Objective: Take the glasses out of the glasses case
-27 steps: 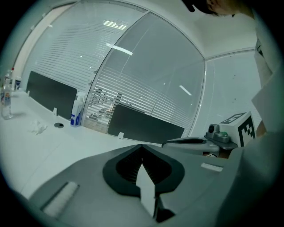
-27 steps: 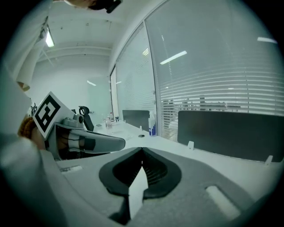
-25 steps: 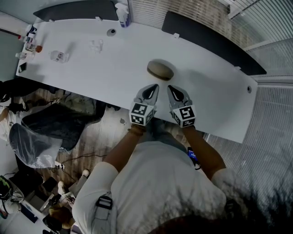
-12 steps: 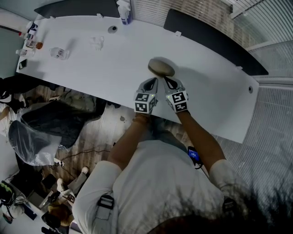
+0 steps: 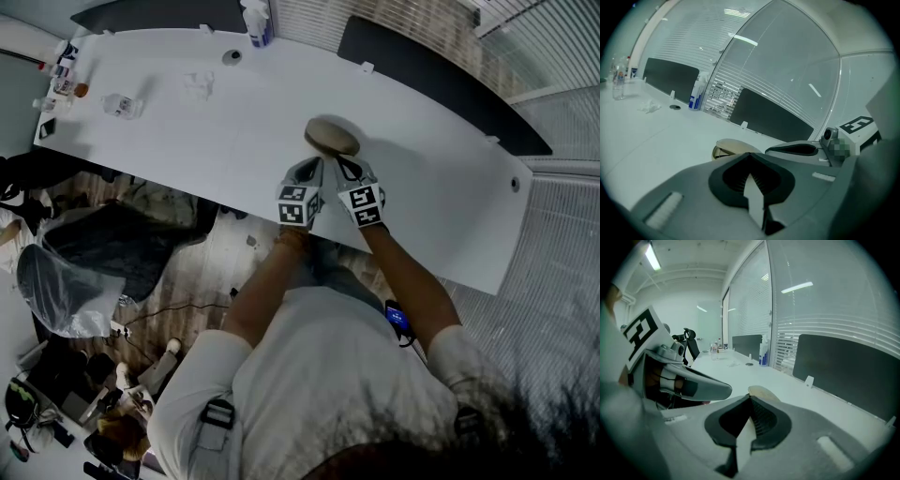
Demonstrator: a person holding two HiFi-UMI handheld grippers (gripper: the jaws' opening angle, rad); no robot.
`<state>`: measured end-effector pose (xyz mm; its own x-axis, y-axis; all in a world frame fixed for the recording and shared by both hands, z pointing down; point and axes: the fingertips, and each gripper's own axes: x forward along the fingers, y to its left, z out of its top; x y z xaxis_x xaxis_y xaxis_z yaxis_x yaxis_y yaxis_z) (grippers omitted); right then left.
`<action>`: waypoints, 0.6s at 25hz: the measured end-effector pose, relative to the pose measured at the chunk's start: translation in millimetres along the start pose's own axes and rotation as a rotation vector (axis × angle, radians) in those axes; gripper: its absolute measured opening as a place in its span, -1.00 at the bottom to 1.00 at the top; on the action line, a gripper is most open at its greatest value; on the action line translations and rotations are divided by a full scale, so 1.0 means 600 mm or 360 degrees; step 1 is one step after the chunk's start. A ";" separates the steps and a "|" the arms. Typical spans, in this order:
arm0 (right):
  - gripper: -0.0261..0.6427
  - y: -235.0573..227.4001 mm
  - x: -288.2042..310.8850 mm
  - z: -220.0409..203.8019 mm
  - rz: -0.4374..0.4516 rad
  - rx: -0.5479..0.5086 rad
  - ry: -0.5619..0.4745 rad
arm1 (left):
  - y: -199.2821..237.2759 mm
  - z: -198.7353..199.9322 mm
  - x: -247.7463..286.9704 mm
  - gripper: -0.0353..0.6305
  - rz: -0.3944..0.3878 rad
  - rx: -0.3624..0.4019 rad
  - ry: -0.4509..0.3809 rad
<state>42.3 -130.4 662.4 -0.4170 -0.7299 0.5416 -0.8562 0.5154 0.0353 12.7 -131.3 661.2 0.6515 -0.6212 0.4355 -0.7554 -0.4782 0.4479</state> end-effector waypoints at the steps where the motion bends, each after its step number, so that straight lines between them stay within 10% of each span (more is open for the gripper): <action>1: -0.93 -0.001 0.000 0.001 0.0000 -0.0006 -0.0001 | 0.001 -0.001 0.002 -0.89 0.0003 -0.0010 0.0003; 15: -0.63 -0.019 0.016 -0.004 -0.0071 -0.0298 0.0066 | 0.037 -0.033 0.035 -0.49 0.0086 -0.0160 0.0085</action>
<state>49.1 -142.2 669.2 -0.3638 -0.7365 0.5702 -0.8002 0.5605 0.2134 11.3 -142.7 695.9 0.6150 -0.6091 0.5008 -0.7804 -0.3788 0.4975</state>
